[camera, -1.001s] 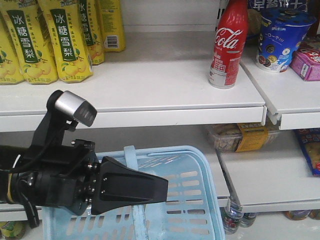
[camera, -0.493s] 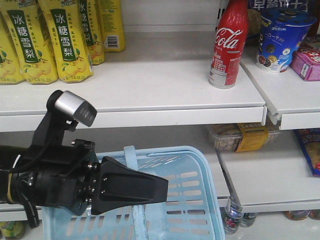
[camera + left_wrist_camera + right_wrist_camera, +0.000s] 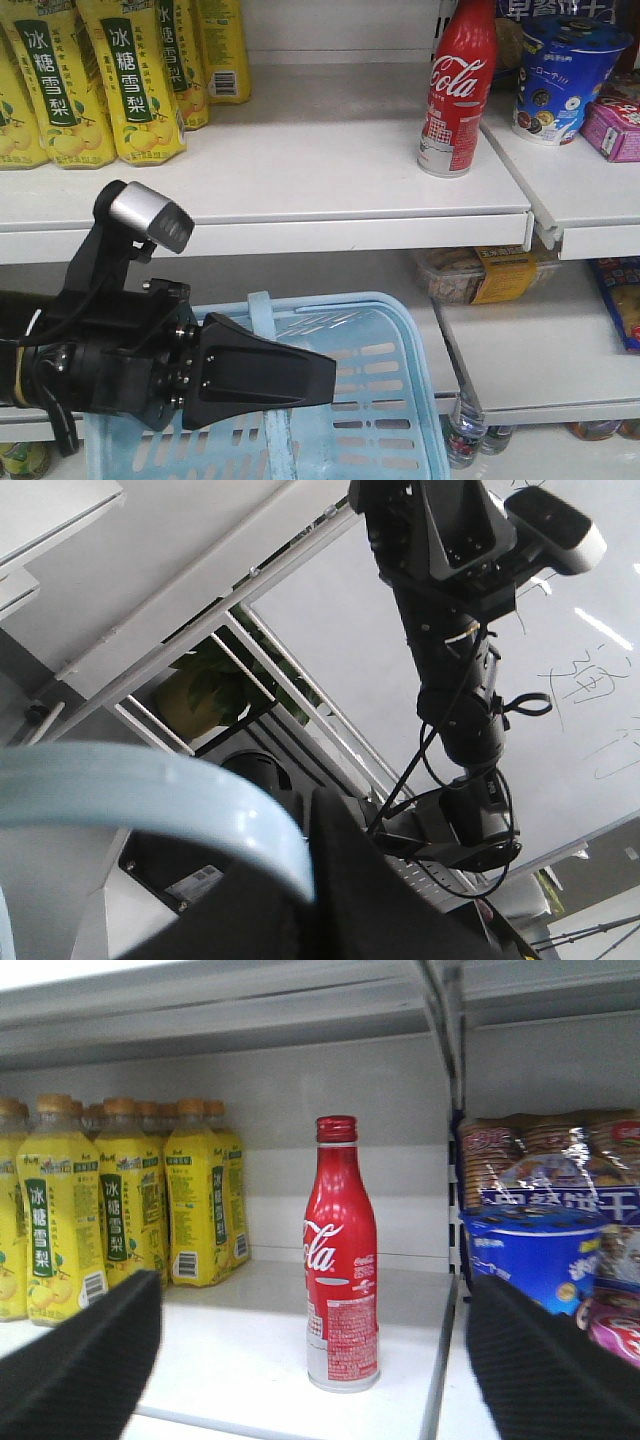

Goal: Place coke in basket with both arms

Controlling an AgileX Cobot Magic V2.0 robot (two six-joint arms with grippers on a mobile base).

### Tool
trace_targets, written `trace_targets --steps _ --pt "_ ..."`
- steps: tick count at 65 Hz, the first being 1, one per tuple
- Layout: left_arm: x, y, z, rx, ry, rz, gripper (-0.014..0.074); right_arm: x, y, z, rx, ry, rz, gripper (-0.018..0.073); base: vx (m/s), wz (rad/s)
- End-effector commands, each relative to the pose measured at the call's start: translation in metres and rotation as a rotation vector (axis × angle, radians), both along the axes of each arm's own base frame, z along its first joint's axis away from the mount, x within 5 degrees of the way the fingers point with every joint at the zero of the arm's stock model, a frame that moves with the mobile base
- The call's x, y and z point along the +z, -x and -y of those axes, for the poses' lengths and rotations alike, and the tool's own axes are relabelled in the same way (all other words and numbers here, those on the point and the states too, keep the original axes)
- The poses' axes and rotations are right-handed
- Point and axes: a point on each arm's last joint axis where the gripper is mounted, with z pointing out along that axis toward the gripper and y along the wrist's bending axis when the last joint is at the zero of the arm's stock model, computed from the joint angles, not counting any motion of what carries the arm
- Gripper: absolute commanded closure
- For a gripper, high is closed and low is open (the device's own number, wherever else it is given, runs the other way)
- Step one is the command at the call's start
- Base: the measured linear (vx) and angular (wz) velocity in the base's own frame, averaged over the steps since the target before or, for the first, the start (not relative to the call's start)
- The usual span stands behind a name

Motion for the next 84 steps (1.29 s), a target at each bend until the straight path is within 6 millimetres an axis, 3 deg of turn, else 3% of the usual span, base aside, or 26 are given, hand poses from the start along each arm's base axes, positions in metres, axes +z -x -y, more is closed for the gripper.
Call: trace_targets --steps 1,17,33,53,62,73,84 --pt "0.024 0.010 -0.001 -0.074 0.140 0.016 0.0602 0.023 -0.016 -0.011 0.047 0.019 0.059 -0.0115 0.00 0.00" --pt "0.024 0.010 -0.001 -0.074 0.140 0.016 0.0602 0.050 -0.075 -0.031 0.045 0.074 0.002 -0.0102 0.00 0.00" --pt "0.024 0.010 -0.001 -0.074 0.140 0.016 0.0602 0.055 -0.135 -0.054 0.063 0.106 -0.051 -0.0090 0.00 0.00" --pt "0.024 0.010 -0.001 -0.074 0.140 0.016 0.0602 0.072 -0.195 -0.071 0.033 0.104 -0.080 -0.0065 0.00 0.00" --pt "0.024 0.010 -0.001 -0.074 0.140 0.016 0.0602 0.073 -0.211 -0.073 -0.003 0.102 -0.120 -0.0022 0.00 0.00" --pt "0.024 0.010 -0.001 -0.074 0.140 0.016 0.0602 0.076 -0.211 -0.072 -0.012 0.094 -0.125 0.0143 0.00 0.00" --pt "0.024 0.010 -0.001 -0.074 0.140 0.016 0.0602 0.073 -0.212 -0.070 -0.034 0.102 -0.154 0.0442 0.00 0.00"
